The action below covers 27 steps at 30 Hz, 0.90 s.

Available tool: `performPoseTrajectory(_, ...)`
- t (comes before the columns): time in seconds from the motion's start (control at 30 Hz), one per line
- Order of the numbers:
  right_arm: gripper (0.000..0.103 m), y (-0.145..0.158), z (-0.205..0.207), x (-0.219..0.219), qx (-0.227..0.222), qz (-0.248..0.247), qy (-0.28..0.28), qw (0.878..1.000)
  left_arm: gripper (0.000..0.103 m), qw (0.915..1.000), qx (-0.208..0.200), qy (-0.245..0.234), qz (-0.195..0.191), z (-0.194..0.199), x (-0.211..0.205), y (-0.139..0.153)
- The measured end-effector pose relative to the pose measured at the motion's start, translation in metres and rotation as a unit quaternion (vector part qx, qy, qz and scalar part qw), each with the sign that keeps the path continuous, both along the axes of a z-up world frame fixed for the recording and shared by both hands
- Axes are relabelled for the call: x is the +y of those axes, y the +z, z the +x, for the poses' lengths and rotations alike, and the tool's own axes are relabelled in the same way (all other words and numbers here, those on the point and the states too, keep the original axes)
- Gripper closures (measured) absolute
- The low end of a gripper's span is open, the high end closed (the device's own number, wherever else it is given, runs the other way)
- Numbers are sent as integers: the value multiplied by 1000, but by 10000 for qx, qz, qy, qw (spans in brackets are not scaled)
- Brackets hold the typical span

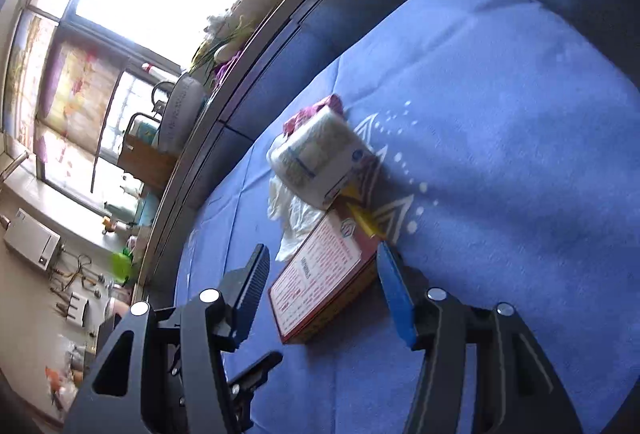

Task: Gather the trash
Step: 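Grasp the red box with the left tool while the right tool grasps the white cup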

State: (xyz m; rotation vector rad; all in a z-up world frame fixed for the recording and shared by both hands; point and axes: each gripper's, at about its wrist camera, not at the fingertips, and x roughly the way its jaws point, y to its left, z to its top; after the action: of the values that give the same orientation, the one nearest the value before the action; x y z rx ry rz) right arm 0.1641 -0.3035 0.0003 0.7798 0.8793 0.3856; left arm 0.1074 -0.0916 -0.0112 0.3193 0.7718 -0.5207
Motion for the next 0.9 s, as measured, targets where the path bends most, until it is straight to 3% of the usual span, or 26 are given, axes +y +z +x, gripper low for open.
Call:
performPoseTrajectory(0.17,47,-9,21,7,99,-18,-144,9998,7,9996,-272,-109,-54,12,-19,6)
performPoseTrajectory(0.27,47,-17,25,11,224,43,-100,9997,7,9990,-250,-233,305,33,-42,-10)
performPoseTrajectory(0.33,47,-20,24,14,280,86,-12,9996,12,9988,-139,-264,384,40,-47,-18)
performPoseTrajectory(0.37,47,-22,23,18,330,198,112,9992,28,9988,-54,-284,399,41,-47,-20)
performPoseTrajectory(0.53,47,-12,4,41,241,57,680,9974,34,9991,-40,-290,314,20,-19,-19)
performPoseTrajectory(0.57,47,-8,-1,47,177,-105,748,9970,35,9994,12,-262,226,13,-6,-18)
performPoseTrajectory(0.63,47,6,-10,57,-158,-1016,543,9932,36,9997,201,-122,58,5,18,-17)
performPoseTrajectory(0.7,47,21,-15,63,-576,-1908,107,9799,37,9993,325,138,-106,1,43,-15)
performPoseTrajectory(0.73,46,26,-14,64,-726,-2074,-31,9755,37,9986,388,292,-215,0,55,-13)
performPoseTrajectory(0.8,31,31,-4,66,-876,-2304,-132,9691,37,9966,473,540,-414,-1,75,-10)
performPoseTrajectory(0.9,24,33,14,72,-965,-2665,-163,9588,37,9933,506,824,-638,-2,95,-3)
